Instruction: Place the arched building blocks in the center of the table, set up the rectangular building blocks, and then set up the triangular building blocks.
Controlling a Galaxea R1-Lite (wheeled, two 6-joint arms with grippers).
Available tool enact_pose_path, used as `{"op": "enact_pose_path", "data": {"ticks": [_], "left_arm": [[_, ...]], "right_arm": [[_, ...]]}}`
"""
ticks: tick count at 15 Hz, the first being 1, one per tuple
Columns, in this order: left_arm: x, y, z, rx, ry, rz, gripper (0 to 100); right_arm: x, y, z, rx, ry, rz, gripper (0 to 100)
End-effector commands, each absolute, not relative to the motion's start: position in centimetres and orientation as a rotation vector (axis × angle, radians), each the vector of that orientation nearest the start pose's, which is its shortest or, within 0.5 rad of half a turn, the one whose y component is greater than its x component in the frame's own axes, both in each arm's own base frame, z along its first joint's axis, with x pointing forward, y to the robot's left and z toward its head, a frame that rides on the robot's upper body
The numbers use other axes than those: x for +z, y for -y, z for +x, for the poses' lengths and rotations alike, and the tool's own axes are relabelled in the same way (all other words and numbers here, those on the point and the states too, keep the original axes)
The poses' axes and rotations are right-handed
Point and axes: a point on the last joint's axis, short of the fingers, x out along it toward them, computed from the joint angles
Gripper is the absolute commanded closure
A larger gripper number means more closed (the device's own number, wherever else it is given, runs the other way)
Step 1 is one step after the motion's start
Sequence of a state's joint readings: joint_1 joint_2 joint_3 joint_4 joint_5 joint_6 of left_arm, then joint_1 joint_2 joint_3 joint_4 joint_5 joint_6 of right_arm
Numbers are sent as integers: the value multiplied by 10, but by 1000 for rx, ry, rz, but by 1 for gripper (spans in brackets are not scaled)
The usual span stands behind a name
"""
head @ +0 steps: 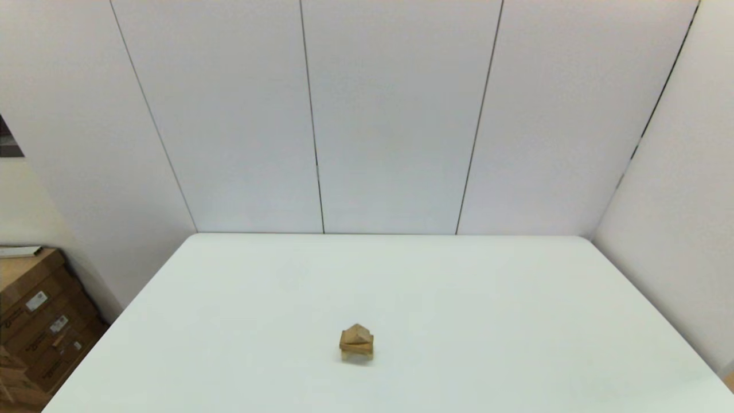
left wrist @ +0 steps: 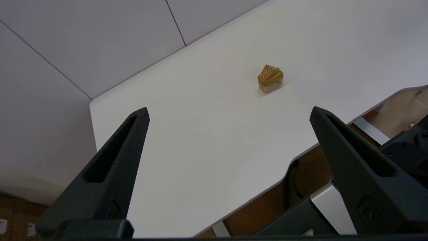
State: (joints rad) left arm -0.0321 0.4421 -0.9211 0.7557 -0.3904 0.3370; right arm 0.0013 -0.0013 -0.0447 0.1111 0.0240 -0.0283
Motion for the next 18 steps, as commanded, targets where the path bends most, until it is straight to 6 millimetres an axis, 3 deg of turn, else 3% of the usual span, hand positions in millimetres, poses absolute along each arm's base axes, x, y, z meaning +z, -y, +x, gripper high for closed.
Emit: {"op": "enact_pose_path", "data": {"ticks": [1,4,8,12,18], "left_arm": [[178,11,-101,-448,-196,255,0],[124,8,-93,-364,-255,241,0],[93,4,-45,-197,-174,98,0],[82,2,-23,-59,59,83,0],[75,0,-23,0,-6,32,0]], "right_arm": [[76,-1,-27,27,-67,-27,0],[76,-1,-27,29,-67,-27,0],[76,-1,-27,27,-67,-25,0],[76,-1,-27,27,-66,-25,0],[76,-1,-27,28,-66,-25,0]]}}
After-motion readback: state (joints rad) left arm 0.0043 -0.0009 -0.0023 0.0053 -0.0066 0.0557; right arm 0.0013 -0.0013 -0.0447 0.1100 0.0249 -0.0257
